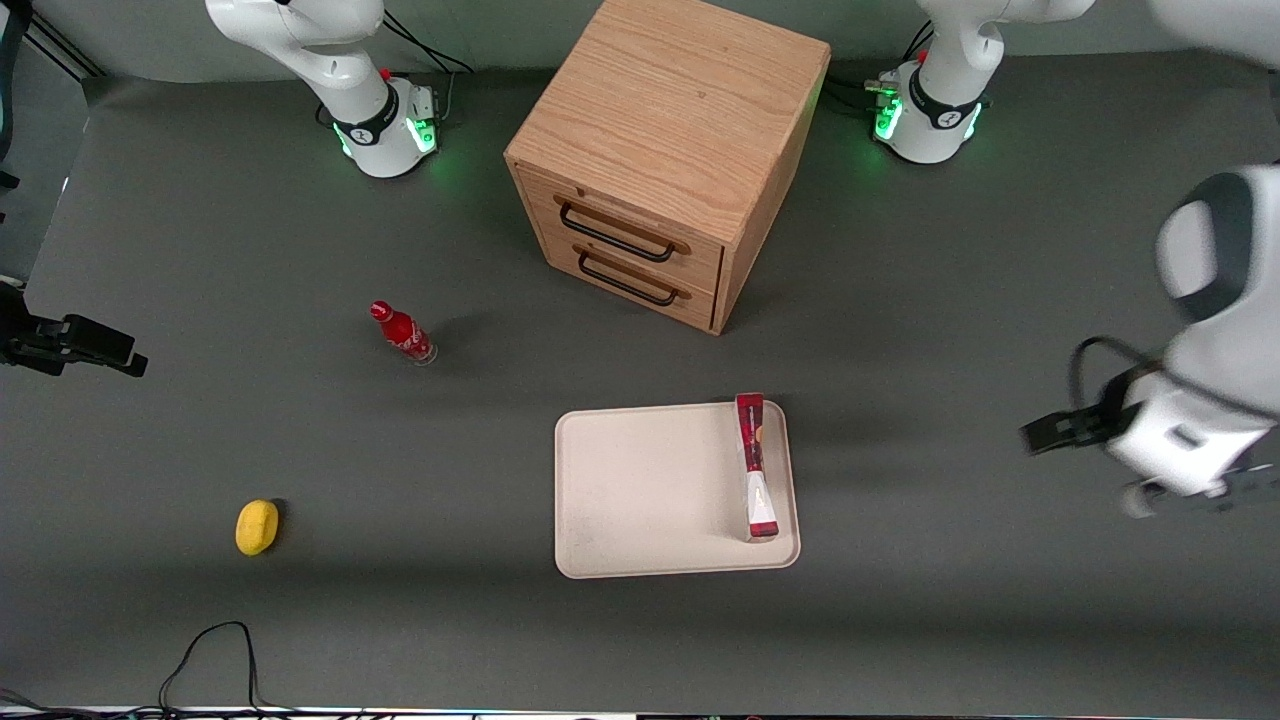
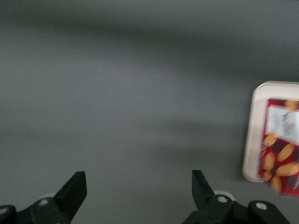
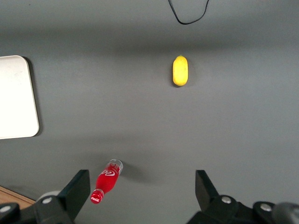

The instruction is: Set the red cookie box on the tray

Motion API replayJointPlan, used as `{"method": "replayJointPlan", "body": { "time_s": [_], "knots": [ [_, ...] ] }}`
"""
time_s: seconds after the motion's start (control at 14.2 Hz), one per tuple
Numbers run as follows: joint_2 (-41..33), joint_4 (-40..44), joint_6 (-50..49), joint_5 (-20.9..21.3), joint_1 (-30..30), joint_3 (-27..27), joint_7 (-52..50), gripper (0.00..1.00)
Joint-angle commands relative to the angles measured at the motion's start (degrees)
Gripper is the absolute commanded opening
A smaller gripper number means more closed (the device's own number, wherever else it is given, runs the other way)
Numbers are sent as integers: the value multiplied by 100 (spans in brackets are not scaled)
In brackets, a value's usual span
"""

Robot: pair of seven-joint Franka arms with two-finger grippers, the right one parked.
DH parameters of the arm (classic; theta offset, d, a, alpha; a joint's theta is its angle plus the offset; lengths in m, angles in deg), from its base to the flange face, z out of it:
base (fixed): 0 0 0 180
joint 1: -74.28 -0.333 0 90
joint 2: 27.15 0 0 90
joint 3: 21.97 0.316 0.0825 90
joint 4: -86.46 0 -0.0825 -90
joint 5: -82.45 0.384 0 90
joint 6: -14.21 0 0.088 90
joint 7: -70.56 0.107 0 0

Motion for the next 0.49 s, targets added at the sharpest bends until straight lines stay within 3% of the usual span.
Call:
{"method": "replayJointPlan", "body": {
  "time_s": [0.0,0.14,0.42],
  "knots": [
    [-996,-1179,102,-127,-338,76,436,100],
    [-1445,-1646,173,-381,-541,76,436,100],
    [-1895,-1912,50,-409,-648,41,629,100]
  ]
}}
